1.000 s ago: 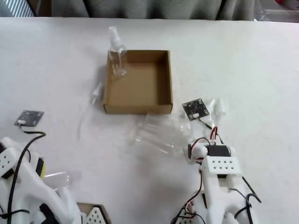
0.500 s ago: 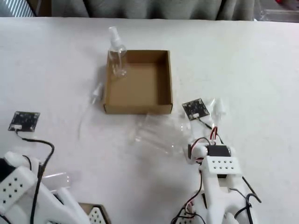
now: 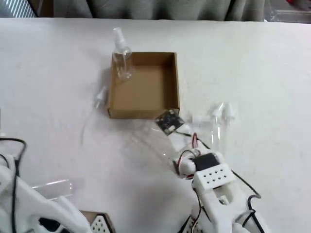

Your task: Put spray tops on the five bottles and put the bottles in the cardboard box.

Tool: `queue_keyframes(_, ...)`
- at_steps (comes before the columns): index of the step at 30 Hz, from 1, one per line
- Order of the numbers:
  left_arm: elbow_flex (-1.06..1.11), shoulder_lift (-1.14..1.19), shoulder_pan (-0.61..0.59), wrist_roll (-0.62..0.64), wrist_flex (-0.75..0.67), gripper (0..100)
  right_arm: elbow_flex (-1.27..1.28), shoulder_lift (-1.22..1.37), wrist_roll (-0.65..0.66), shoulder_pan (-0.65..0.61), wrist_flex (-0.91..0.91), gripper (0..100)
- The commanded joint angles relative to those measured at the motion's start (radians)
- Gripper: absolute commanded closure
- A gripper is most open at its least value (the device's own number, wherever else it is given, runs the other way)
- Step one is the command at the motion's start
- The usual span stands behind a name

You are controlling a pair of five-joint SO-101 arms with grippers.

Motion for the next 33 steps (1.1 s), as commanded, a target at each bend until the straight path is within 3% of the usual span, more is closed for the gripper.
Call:
queue_keyframes(1, -0.244, 0.245, -0.053, 0.014, -0.021, 98, -0.011, -0.108, 0.002, -0.065, -0.005, 98.1)
queue_keyframes(8, -0.514, 0.533, -0.114, 0.014, -0.018, 98, -0.011, -0.38, 0.011, -0.232, 0.097, 98.1)
queue_keyframes(17, -0.664, 0.65, -0.153, 0.014, -0.015, 98, 0.006, -0.616, 0.008, -0.627, 0.09, 98.1)
queue_keyframes(21, -0.701, 0.68, -0.163, 0.015, -0.018, 98, 0.043, -0.587, 0.003, -0.731, -0.035, 98.1)
queue_keyframes(26, -0.776, 0.731, -0.163, 0.034, -0.014, 98, 0.132, -0.478, 0.003, -0.757, -0.315, 98.1)
queue_keyframes(33, -0.89, 0.809, -0.163, 0.086, 0.014, 98, 0.133, -0.176, 0.003, -0.914, -0.621, 98.1)
